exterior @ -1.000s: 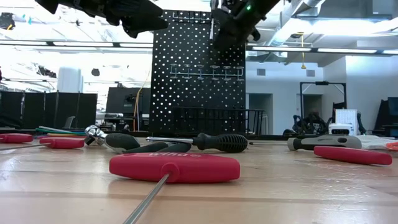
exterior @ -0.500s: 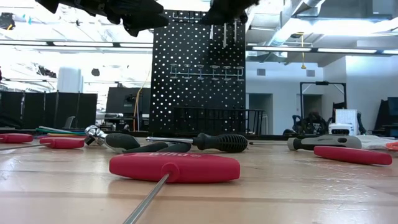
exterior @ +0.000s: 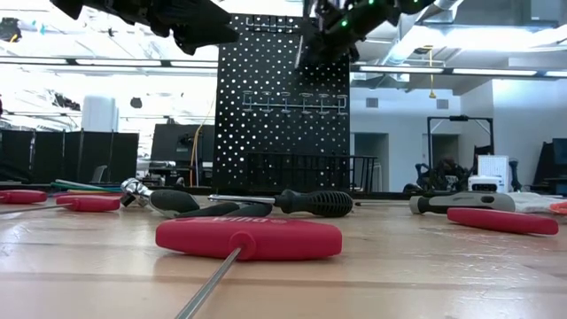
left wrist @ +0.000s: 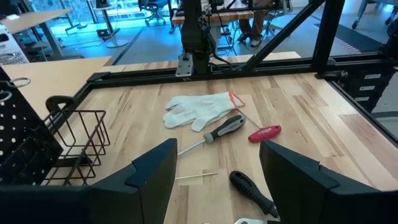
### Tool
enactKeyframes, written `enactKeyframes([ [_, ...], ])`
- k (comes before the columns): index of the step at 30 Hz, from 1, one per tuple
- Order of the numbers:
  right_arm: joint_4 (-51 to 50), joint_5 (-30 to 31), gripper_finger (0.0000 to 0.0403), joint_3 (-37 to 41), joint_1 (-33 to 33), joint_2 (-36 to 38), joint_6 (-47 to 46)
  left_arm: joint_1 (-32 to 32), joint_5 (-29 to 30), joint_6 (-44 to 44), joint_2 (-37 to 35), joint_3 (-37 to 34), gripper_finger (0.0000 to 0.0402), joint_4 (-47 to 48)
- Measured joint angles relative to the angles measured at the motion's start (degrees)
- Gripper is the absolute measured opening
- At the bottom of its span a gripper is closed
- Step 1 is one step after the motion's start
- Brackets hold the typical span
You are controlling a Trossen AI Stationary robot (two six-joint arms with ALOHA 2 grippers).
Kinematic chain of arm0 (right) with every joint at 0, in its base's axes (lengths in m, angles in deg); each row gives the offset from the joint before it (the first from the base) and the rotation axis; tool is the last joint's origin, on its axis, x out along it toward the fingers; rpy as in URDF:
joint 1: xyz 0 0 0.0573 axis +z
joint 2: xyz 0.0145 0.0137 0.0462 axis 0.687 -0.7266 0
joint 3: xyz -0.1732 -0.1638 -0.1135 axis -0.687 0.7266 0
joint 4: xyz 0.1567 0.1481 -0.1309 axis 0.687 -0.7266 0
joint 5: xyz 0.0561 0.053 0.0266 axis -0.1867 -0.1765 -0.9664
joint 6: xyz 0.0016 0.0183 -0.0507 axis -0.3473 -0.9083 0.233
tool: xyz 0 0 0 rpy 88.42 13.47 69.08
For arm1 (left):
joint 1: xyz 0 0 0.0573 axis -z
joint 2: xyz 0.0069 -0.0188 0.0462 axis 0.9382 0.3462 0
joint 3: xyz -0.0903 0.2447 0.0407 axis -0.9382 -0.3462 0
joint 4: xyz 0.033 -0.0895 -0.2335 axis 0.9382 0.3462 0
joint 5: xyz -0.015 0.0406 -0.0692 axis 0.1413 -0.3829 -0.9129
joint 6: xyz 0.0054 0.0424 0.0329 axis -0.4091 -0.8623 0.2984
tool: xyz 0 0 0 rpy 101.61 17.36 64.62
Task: Hang tools onto peg board
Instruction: Adjust the gray bit driver handle, then hang the gray phillips screw onto the black pegboard
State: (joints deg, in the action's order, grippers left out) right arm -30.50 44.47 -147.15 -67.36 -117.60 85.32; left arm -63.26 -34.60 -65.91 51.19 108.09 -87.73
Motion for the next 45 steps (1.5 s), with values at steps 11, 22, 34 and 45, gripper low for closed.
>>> enactKeyframes([
  [11,-6.12,-0.09,0.0010,0.07,4.13,-0.43,0.19,0.04,0.00,0.24,0.00,0.00,0.0223,-0.07],
  [22,-20.19,3.32,0.0007,0.07,15.19,5.15,-1.34,1.58,0.00,-0.37,0.00,0.02,0.0223,0.52],
  [34,-48.37,17.69,0.0030,3.60,41.23,7.07,-35.31,6.46,0.02,-6.10,0.00,0.00,0.0223,2.05],
  [45,-49.74,10.21,0.0237,17.60,55.39,6.57,-73.72,6.97,0.00,-9.67,0.02,0.00,0.0223,2.45],
])
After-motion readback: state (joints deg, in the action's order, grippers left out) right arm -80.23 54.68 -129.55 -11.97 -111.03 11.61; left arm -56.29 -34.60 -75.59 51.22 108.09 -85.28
